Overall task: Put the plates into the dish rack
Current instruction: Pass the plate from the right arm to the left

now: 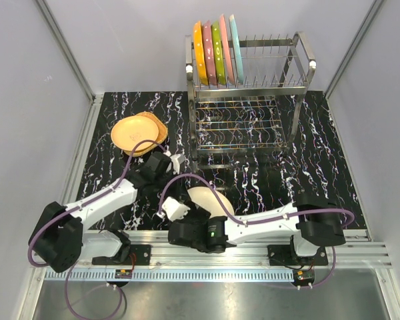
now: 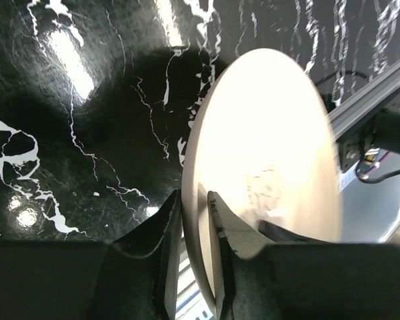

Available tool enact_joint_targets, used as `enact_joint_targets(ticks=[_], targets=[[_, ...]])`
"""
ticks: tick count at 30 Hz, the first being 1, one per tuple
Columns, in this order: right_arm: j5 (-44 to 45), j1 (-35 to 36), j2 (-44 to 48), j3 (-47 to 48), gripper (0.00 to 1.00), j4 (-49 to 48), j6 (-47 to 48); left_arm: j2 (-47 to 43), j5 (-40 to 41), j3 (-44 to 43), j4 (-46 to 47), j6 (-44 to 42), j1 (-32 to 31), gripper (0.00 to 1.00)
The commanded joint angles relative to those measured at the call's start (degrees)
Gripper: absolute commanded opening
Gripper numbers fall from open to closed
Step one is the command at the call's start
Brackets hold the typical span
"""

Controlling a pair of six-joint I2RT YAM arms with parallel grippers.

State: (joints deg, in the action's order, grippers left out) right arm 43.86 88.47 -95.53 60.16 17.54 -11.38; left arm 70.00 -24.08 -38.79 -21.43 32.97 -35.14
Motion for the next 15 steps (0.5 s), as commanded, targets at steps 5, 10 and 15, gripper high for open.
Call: enact_joint_targets(ticks=[5, 10, 15], targets=[[15.1, 1.7, -2.0, 8.6, 0.79, 7.8, -3.3, 2.0, -1.6, -3.4, -5.3, -4.6, -2.7, 0.00], [16.3, 2.3, -1.9, 8.3, 0.81, 11.3, -5.7, 2.7, -0.7, -5.4, -7.1, -5.9, -2.9, 0.00], [15.9, 3.1, -1.2, 6.7, 0.81, 15.1, -10.2, 3.6, 0.0, -8.0, -9.1, -6.9, -2.9, 0.00]])
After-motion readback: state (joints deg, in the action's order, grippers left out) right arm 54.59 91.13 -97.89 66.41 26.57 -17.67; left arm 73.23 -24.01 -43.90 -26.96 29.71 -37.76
